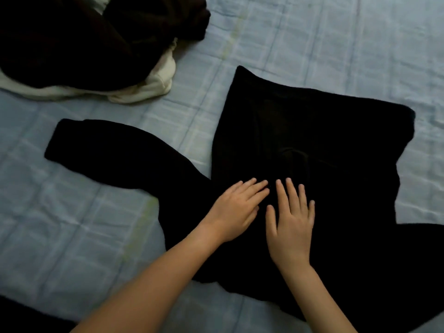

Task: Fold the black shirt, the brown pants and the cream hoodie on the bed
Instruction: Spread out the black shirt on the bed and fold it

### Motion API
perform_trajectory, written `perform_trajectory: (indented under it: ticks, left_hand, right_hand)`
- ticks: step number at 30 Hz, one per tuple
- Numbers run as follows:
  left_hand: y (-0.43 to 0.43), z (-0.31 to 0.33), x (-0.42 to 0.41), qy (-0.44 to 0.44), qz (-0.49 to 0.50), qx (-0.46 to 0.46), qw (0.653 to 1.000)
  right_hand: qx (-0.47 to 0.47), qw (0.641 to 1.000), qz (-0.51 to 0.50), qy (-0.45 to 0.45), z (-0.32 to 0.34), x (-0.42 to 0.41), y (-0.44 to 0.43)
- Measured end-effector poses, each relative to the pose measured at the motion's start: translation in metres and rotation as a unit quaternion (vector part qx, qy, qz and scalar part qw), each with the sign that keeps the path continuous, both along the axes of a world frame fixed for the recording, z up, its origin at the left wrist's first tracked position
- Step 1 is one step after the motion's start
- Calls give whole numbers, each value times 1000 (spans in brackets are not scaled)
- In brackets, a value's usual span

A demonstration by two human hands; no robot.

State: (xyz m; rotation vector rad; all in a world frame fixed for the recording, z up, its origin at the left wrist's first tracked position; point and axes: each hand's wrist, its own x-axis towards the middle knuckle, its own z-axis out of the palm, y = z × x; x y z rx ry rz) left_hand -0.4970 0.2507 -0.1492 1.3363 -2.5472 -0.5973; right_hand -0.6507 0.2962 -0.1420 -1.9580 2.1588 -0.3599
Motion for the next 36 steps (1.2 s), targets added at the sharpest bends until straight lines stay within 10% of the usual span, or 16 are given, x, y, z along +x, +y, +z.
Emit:
perform_trajectory:
  ticks: [10,15,20,28,36]
  left_hand:
    - [-4,19,232,91,449,-118,881]
    - [-12,0,306,231,730,90,638]
    - [-43,-14,334,539,702,183,428]
    - [-24,-4,376,545,622,70,558]
    - [9,-20,443,431,706,-1,562]
  right_hand:
    - [-9,983,147,-112,14,197,-39]
    - [42,990,126,-47,-17,248,-59]
    - [39,992,119,-10,-35,254,-55]
    - [66,989,130,-8,-24,268,-52]
    - [41,965,257,40,-25,336,-56]
